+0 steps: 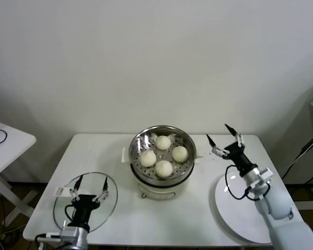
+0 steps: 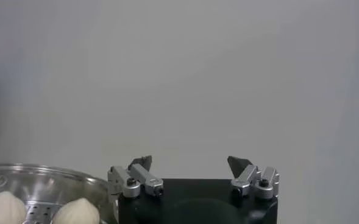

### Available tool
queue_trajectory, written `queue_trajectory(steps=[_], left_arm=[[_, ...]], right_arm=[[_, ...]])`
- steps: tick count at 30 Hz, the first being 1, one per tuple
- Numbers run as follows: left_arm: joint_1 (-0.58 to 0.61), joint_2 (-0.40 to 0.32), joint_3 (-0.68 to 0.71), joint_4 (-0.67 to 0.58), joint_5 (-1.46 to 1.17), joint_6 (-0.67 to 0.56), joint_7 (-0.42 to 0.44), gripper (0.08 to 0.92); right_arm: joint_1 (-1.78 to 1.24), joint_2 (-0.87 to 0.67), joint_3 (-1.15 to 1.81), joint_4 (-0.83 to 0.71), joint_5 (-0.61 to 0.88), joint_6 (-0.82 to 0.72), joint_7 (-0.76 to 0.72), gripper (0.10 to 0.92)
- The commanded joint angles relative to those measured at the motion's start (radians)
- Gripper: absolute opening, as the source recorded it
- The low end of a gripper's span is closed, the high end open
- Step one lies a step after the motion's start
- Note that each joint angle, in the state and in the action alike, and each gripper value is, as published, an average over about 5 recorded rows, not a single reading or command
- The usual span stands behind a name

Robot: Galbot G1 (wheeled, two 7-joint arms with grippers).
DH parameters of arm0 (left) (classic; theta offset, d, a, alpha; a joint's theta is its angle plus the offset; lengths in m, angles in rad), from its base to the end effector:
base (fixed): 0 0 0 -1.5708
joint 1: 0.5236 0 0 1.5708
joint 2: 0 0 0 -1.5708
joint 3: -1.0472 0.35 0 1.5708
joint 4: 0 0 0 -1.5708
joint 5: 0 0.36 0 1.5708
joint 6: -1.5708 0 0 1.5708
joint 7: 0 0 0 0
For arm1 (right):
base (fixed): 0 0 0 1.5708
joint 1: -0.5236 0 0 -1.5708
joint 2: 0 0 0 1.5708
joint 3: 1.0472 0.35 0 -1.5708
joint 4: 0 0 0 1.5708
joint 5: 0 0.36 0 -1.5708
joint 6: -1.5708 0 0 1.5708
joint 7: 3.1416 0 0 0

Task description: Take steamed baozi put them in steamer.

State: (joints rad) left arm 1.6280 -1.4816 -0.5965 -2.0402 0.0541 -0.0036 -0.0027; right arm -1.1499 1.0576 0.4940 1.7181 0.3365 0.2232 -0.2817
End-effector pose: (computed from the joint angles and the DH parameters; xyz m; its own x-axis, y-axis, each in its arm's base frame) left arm 0.1666 0.0400 -0.3298 -0.9944 -0.0265 0.1026 -0.0089 0.9858 0.1678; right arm 0.3270 -0.1367 -0.2992 -0.9001 -0.3997 -0.1733 -0.3586 0.9057 -0.2263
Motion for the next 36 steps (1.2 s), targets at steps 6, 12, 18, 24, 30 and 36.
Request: queue_trajectory(steps=[6, 12, 18, 24, 30, 36], left_arm=[[-0.016, 0.006, -0.023, 0.016, -0.026, 0.020, 0.012, 0.823], [-0.014, 0.011, -0.042, 0.023, -0.038, 0.019, 0.028, 0.823], [-0.006, 0.011, -0.057, 0.029, -0.041, 0.014, 0.041, 0.823], [-0.005, 0.008, -0.065, 0.033, -0.042, 0.011, 0.050, 0.823], [-0.001, 0.006, -0.074, 0.030, -0.057, 0.004, 0.061, 0.823], [0.007, 0.005, -0.078, 0.031, -0.069, -0.005, 0.065, 0.823]], right_arm=[[-0.352, 0.284, 0.142, 0.026, 0.021, 0.088, 0.073, 0.823], [-0.394, 0.268, 0.146, 0.037, 0.039, 0.085, 0.096, 0.823], [-0.411, 0.249, 0.136, 0.060, 0.035, 0.069, 0.101, 0.823], [-0.424, 0.250, 0.130, 0.080, 0.011, 0.068, 0.118, 0.823], [-0.436, 0.249, 0.127, 0.097, -0.007, 0.070, 0.125, 0.823], [-0.444, 0.245, 0.131, 0.105, -0.014, 0.075, 0.125, 0.823]])
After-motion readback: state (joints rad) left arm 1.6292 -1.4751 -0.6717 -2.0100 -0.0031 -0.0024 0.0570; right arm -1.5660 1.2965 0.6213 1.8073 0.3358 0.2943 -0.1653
